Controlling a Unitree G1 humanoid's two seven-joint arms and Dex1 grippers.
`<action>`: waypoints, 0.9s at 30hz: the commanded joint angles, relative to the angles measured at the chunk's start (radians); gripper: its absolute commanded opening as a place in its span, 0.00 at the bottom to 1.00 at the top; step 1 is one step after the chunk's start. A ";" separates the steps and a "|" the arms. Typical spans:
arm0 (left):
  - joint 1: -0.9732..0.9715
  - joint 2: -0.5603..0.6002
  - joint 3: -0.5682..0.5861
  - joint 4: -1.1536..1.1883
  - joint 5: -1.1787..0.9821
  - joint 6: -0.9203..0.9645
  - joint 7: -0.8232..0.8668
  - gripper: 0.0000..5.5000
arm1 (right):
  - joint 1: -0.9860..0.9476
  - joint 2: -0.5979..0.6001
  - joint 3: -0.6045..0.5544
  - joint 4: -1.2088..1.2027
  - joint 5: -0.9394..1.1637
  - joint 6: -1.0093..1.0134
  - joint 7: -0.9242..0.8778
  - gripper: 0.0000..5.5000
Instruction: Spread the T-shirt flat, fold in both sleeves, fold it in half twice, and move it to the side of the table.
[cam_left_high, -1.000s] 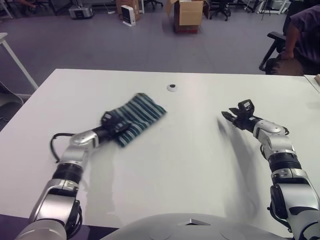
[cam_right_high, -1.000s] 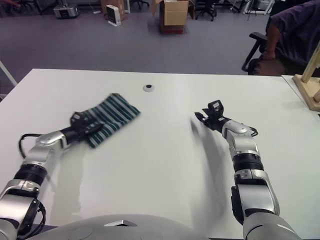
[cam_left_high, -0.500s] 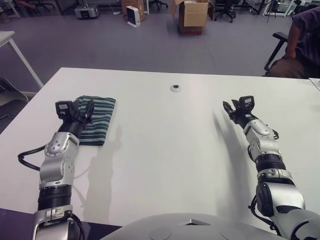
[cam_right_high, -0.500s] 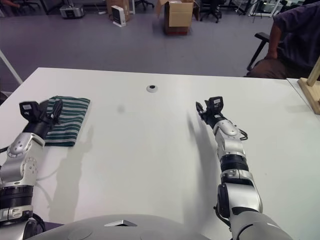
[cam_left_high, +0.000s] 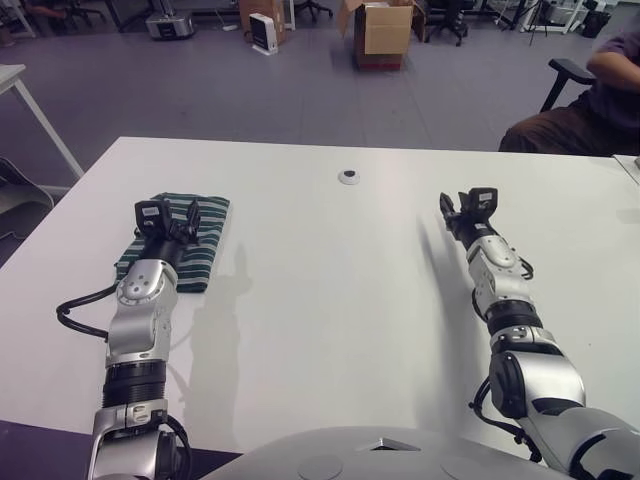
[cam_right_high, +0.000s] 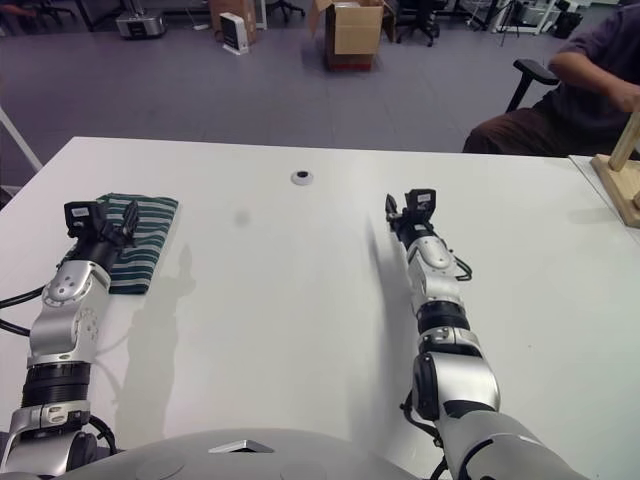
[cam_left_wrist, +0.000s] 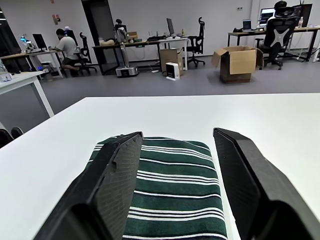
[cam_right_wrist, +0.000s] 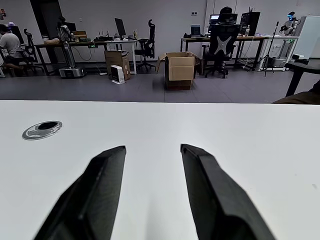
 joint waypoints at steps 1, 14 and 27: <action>-0.025 -0.014 0.000 0.015 0.029 -0.002 0.015 0.47 | -0.040 0.002 0.000 0.019 -0.016 -0.019 -0.015 0.37; -0.039 -0.061 -0.032 0.030 0.105 -0.022 0.038 0.47 | -0.038 0.021 0.009 0.042 -0.045 -0.043 -0.049 0.37; -0.046 -0.069 -0.034 0.045 0.116 -0.030 0.023 0.47 | -0.015 0.034 0.002 0.036 -0.054 -0.047 -0.073 0.37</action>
